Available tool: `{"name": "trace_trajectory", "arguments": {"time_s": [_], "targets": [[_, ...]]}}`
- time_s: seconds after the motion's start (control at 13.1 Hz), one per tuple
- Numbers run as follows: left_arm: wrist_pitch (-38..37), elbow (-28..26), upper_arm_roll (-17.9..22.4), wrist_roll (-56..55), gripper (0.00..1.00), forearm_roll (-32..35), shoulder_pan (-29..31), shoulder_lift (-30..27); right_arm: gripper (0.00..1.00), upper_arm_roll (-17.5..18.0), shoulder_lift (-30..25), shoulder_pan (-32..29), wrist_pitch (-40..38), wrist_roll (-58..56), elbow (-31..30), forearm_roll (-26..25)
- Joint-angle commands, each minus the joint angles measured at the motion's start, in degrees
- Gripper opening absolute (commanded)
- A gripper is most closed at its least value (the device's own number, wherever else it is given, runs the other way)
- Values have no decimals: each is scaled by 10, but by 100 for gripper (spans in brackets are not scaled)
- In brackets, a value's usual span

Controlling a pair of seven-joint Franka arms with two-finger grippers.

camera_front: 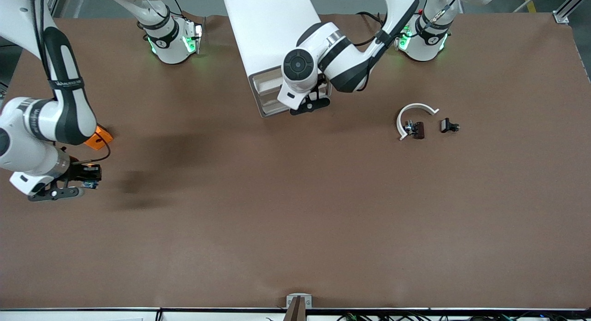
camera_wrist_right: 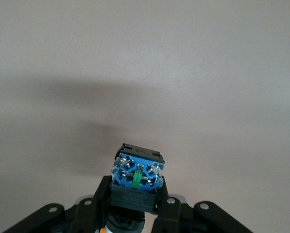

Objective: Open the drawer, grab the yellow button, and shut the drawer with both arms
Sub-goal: 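Push the drawer shut with the left gripper while the right gripper carries the button, then lower the button beside the orange block while the left gripper draws back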

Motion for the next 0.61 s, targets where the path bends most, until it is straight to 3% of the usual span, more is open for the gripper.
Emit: {"name": "trace_trajectory", "arguments": {"time_s": [0.0, 0.15, 0.53], "targets": [[-3, -23, -22, -16, 100, -5, 1, -20, 22, 12, 0, -12, 52, -8, -45, -12], [-3, -23, -35, -29, 100, -6, 1, -20, 22, 11, 28, -13, 96, -9, -50, -12], [-3, -25, -48, -36, 100, -6, 1, -18, 23, 12, 54, -33, 124, -63, -50, -12]]}}
